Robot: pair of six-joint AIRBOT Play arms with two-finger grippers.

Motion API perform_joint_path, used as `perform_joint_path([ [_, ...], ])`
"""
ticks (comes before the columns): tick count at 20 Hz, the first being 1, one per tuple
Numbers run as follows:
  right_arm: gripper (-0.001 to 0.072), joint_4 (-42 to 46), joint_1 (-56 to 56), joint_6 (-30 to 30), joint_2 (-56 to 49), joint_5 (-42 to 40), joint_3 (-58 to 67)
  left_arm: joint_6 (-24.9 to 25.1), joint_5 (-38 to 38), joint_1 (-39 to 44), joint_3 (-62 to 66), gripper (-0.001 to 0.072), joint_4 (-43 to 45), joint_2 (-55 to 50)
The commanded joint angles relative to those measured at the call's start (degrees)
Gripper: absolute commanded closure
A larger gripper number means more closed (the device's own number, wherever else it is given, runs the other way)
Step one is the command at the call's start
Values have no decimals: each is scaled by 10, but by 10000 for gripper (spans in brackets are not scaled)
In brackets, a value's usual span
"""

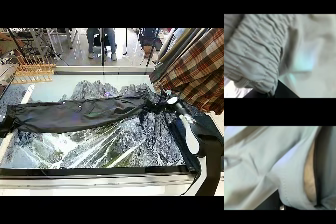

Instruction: Fold the clothes and pants, and hang the long-sleeved shirts on hangers.

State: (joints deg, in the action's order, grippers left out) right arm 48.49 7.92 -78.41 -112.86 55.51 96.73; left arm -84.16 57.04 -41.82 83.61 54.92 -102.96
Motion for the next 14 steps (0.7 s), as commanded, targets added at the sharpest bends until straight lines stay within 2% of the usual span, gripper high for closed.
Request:
perform_joint_path([
  [1,692,155,-1,20,44,208,17,25,126,-34,63,696,135,15],
  [4,692,162,-11,31,94,309,-62,26,204,-40,61,696,337,27],
  [6,692,162,-27,32,156,328,-174,43,246,-41,43,696,432,28],
  [7,692,162,-39,31,196,323,-245,56,257,-43,29,695,456,29],
  [11,678,153,-107,-16,335,282,-470,101,304,-46,-31,693,434,41],
  [12,544,155,-119,-17,354,275,-491,101,315,-46,-37,693,432,41],
  [13,332,161,-122,-17,369,272,-494,101,327,-46,-36,677,432,42],
  [14,278,172,-117,-16,380,269,-484,100,336,-46,-31,526,432,42],
])
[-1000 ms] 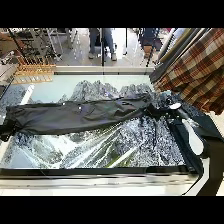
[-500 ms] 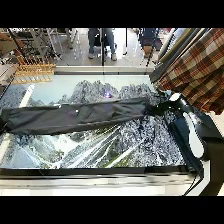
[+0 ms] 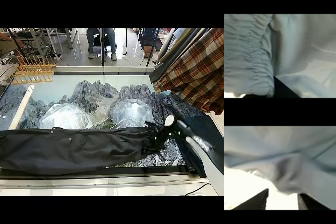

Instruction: Fold the clothes and pants, and hang the long-sleeved shirts on hangers.

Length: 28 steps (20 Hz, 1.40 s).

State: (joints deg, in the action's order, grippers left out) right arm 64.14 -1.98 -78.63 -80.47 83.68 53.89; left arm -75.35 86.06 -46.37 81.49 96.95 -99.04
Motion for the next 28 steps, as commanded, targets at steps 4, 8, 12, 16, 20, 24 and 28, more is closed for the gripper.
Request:
perform_joint_path([
  [4,282,112,72,-4,95,-73,16,-57,90,0,75,131,-5,6],
  [8,184,89,199,26,73,-123,25,-61,68,0,141,139,-177,57],
  [12,142,-44,230,165,-25,-121,25,-17,19,2,140,140,-375,101],
  [16,141,-124,230,254,-125,-154,36,39,46,19,138,304,-446,103],
  [20,584,-221,223,343,-188,-127,48,104,68,86,105,693,-466,103],
  [24,692,-129,225,263,-126,-137,91,191,76,226,8,695,-475,110],
  [28,694,113,225,50,0,-202,184,228,16,386,-115,694,-475,110],
])
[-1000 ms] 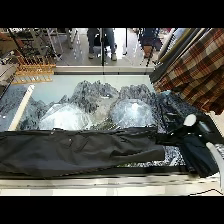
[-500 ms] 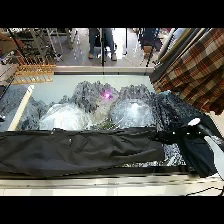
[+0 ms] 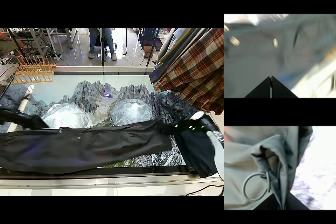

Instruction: Fold the clothes and pants, and hang the long-sleeved shirts on hangers.

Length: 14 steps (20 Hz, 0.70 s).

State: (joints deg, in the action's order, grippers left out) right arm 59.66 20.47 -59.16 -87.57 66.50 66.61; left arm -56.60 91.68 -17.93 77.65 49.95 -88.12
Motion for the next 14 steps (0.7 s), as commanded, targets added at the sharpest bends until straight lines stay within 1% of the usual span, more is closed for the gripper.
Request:
perform_joint_path([
  [1,694,211,0,-183,91,-21,83,49,-76,141,-110,694,-4,-1],
  [2,694,231,0,-188,106,3,110,50,-111,176,-135,694,2,-4],
  [3,694,228,-2,-188,114,37,136,50,-149,209,-156,694,19,-9],
  [4,694,216,-14,-188,120,78,160,33,-186,237,-168,694,45,-17],
  [5,694,204,-33,-188,125,114,177,2,-211,257,-170,694,70,-26],
  [6,694,182,-64,-193,130,149,188,-18,-229,268,-170,694,80,-33],
  [8,693,122,-152,-238,137,175,189,-35,-242,266,-166,694,79,-36],
  [9,693,99,-212,-271,137,162,189,-42,-226,258,-160,694,81,-34],
  [10,693,94,-275,-299,134,133,189,-48,-199,243,-150,694,81,-27],
  [12,693,101,-414,-355,115,51,184,-57,-160,198,-128,694,81,7],
  [14,692,103,-540,-407,67,-34,175,-62,-135,141,-111,693,81,55],
])
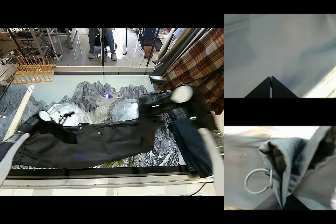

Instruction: Fold the clothes and pants, and hang the long-sleeved shirts on hangers.

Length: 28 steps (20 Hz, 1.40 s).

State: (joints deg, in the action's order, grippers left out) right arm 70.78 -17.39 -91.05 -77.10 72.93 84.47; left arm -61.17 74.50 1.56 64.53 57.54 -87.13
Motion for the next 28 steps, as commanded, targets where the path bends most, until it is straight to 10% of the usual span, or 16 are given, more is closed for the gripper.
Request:
perform_joint_path([
  [1,692,-9,-218,-106,-76,-143,-4,-14,47,-86,23,694,5,70],
  [4,667,-30,-328,-132,-196,-290,-4,-14,54,-163,23,693,5,118],
  [6,360,-71,-345,-113,-250,-314,8,-14,56,-187,22,693,5,121],
  [13,339,-22,-86,-7,-118,-91,70,7,62,-189,17,692,23,121],
  [15,122,-65,46,42,-79,9,51,7,63,-189,17,692,29,121],
  [17,54,-169,172,128,-81,111,9,7,63,-188,17,692,29,121],
  [24,48,-367,311,380,-235,118,-104,7,64,-186,17,692,16,121],
  [28,46,-373,255,424,-329,114,-104,7,65,-186,17,692,16,121],
])
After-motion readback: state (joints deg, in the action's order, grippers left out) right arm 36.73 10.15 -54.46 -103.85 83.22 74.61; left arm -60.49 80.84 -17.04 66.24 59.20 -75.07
